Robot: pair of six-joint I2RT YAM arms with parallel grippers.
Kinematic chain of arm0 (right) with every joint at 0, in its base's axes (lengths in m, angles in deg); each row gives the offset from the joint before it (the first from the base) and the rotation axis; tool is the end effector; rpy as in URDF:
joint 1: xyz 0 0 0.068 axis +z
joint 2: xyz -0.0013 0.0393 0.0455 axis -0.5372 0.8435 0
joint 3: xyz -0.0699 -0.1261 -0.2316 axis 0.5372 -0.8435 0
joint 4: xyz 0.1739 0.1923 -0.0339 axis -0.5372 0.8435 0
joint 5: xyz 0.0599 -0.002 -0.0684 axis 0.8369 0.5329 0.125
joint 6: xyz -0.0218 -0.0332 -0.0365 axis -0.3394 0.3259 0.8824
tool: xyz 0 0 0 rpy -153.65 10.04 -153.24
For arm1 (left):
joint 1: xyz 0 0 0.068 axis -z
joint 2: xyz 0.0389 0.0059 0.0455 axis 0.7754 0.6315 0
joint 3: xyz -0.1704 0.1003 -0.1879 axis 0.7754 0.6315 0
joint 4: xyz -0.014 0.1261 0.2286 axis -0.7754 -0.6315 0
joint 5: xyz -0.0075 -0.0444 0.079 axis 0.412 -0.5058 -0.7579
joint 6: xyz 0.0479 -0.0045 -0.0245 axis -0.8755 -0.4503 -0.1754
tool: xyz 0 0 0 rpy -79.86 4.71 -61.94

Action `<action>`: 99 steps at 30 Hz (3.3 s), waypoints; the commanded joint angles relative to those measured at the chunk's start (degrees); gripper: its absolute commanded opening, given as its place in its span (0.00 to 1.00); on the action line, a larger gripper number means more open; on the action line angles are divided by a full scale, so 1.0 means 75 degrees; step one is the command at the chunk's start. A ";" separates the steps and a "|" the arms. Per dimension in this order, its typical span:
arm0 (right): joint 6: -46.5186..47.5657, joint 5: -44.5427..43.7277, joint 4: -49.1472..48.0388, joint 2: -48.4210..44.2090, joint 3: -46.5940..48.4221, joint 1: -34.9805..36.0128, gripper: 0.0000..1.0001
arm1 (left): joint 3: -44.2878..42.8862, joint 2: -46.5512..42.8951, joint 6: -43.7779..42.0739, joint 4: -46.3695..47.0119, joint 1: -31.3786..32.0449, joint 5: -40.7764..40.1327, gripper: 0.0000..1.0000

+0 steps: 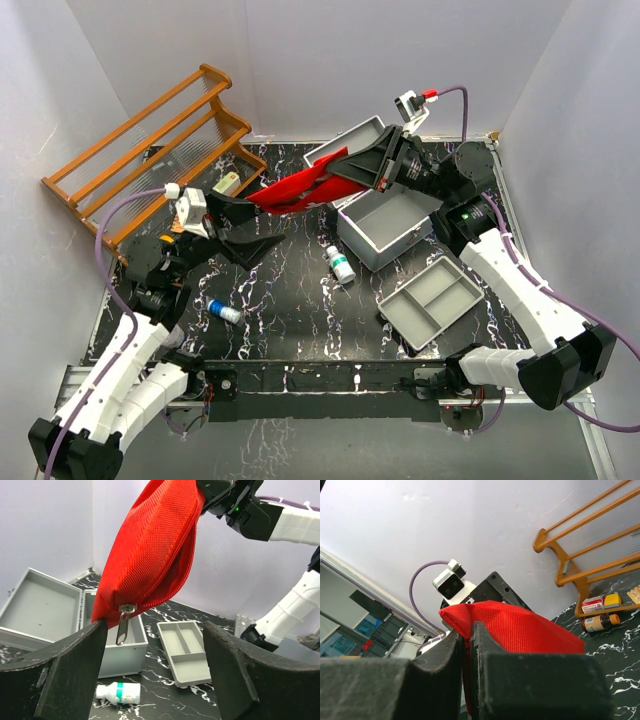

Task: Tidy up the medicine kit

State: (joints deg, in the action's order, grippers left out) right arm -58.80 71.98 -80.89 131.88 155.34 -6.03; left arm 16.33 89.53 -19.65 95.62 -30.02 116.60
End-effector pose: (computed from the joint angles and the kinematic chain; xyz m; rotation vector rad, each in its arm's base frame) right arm 0.2282 0.1416 0.4673 -0.3189 1.5201 1.7816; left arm 0.1468 -0.0814 0.3883 0.6567 1.0728 -1.0924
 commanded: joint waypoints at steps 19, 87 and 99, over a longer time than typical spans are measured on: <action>-0.0619 0.0141 -0.0275 -0.0391 0.0623 0.0002 0.00 | 0.0375 -0.0284 -0.1141 0.0529 0.0034 0.0147 0.81; -0.1017 -0.0240 -0.0948 -0.0165 -0.0318 -0.0004 0.07 | 0.0515 0.0375 0.0176 0.3846 0.0028 0.0105 0.00; 0.2046 -0.0957 0.1339 -0.0240 -0.0069 -0.0209 0.56 | -0.0017 -0.0012 -0.0550 -0.0131 0.0026 -0.0928 0.00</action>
State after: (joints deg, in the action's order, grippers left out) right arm -54.69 68.46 -77.79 131.13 152.44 -7.15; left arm 19.94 90.47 -20.15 104.98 -30.00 114.43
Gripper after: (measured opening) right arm 0.506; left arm 0.022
